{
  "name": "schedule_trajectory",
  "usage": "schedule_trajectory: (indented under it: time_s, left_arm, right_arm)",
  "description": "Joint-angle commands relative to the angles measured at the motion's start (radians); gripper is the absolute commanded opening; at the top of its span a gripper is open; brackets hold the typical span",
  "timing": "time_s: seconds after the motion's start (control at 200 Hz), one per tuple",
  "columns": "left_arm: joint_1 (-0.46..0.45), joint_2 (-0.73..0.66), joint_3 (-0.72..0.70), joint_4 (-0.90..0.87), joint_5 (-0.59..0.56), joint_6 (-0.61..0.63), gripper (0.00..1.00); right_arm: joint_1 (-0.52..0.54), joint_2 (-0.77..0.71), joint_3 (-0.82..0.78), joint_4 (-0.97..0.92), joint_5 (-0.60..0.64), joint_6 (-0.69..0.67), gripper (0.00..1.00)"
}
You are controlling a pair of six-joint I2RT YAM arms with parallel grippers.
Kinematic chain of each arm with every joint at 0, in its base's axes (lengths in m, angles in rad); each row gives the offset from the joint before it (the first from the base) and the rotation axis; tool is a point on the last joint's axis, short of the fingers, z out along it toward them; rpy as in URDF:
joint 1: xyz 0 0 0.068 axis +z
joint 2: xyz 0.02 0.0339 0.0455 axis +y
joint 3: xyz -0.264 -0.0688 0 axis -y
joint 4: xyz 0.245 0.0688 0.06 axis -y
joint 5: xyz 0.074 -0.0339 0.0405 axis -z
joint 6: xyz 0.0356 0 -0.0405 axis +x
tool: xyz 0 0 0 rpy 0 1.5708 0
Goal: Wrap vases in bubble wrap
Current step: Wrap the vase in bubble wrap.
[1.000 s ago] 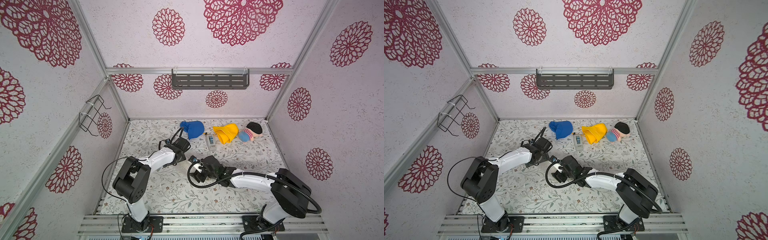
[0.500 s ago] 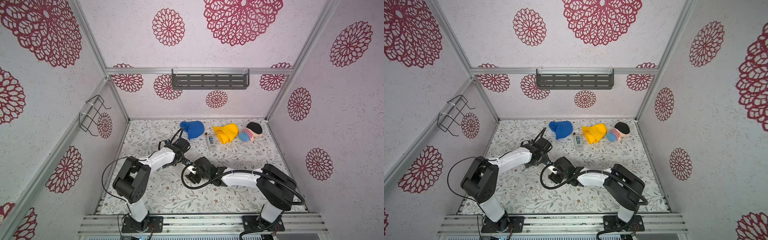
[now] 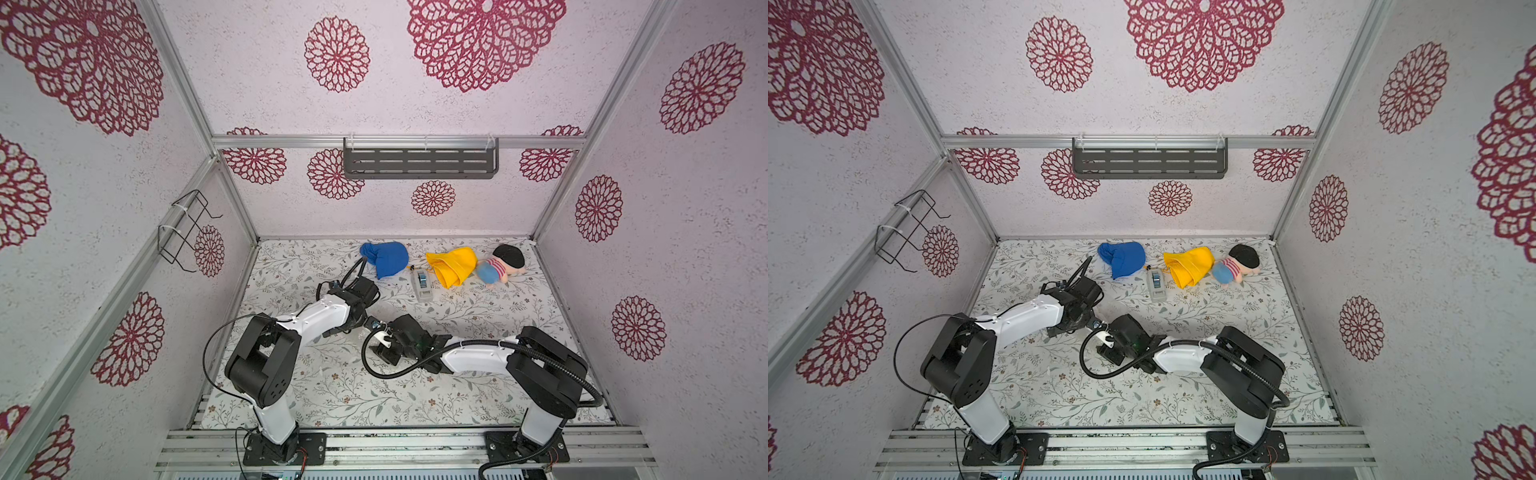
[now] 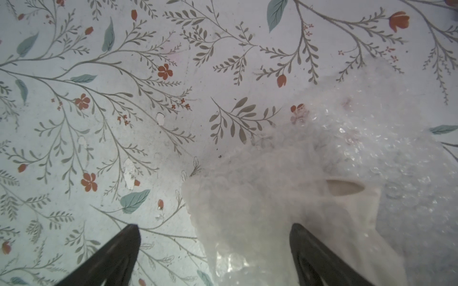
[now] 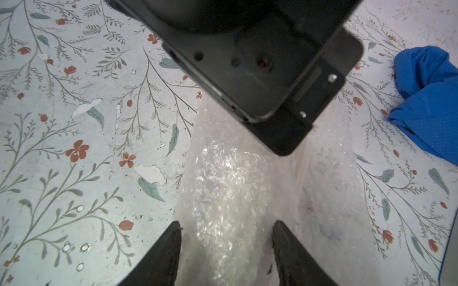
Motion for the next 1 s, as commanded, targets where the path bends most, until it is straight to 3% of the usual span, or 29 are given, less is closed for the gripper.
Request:
schedule_trajectory:
  time_s: [0.0,0.16,0.445,0.635,0.991]
  left_arm:
    - [0.006,-0.073,0.022,-0.006,-0.026,0.033,0.97]
    - [0.023,-0.165,-0.001,-0.025,-0.019,0.053,0.97]
    - [0.035,-0.310,-0.088,0.001,0.006,0.099,0.97]
    - [0.028,-0.276,-0.105,0.012,0.022,0.110,0.97]
    - [0.005,-0.167,-0.041,0.046,0.025,0.171,0.97]
  right_arm:
    - [-0.001,-0.009,-0.024,-0.030,-0.051,0.033,0.60]
    - [-0.025,-0.034,-0.059,0.009,-0.108,0.087,0.60]
    - [-0.094,-0.058,-0.107,0.073,-0.229,0.183,0.37]
    - [-0.110,-0.066,-0.110,0.079,-0.250,0.204,0.22]
    - [-0.133,-0.009,-0.137,0.114,-0.275,0.276,0.18]
